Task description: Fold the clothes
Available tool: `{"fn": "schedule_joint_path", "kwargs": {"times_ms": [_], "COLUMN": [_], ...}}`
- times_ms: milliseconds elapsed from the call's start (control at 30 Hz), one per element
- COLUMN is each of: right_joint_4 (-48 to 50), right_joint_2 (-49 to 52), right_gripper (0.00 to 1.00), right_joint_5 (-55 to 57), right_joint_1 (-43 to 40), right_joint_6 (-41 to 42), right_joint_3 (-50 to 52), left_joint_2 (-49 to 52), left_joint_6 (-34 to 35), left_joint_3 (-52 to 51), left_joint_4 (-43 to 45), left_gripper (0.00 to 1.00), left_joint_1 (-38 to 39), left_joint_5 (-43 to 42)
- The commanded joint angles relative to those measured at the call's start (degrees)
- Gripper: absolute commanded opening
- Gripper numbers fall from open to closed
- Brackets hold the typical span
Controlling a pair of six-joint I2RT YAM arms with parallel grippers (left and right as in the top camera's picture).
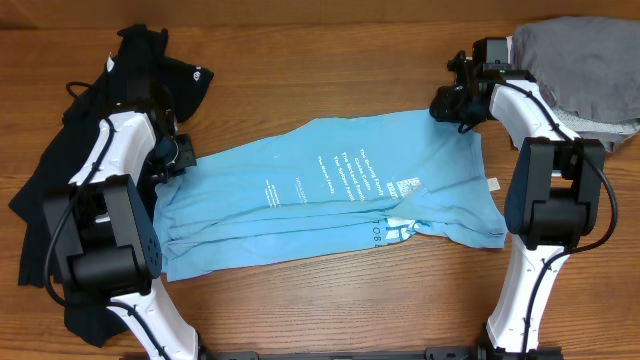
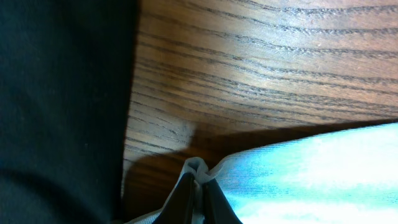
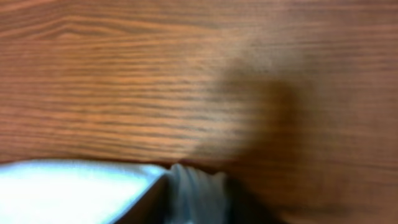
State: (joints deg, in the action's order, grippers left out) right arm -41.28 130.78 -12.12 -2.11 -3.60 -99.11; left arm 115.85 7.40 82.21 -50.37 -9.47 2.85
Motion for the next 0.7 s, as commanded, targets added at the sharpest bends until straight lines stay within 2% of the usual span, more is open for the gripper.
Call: {"fn": "schedule_joint_path", "kwargs": {"times_ms": [0,67,100,300,500,667], "right_joint_4": [-1.7,-2.9,-4.0,-13.6,-27.2,-35.8], "right_joint_2": [0.8,0.6,0.3,-4.1,-7.5,-7.9], "right_gripper": [0.12,0.04,0.04,0.04,0.04,0.04], "right_joint_5": [1.9,1.9,1.9,1.6,1.9,2.0], "right_joint_1": [0.3,0.2,0.0,-1.3,-1.5,-2.1], "right_joint_6": [0.6,1.0,2.0,4.8,5.3,5.3], "right_joint_3": [-1.1,-1.5,-2.0,-9.6,-18.1,-19.6], "left_joint_2": [-1.6,-1.6,-1.6,-1.7,-1.7,-1.7], "left_joint_6": [0.3,0.3,0.3,-0.2,-1.5,-1.4], "left_joint_3": [0.1,0.3,0.8,9.3,16.7,18.5], "left_joint_4": [0.0,-0.2,-0.6,-7.8,-14.4,-20.0], "left_gripper": [0.04,0.04,0.04,0.04,0.04,0.04], "left_joint_1": [0.1,-0.2,-0.4,-1.4,-1.4,-1.4], "left_joint_5": [0.7,0.8,0.8,0.7,0.7,0.5]}}
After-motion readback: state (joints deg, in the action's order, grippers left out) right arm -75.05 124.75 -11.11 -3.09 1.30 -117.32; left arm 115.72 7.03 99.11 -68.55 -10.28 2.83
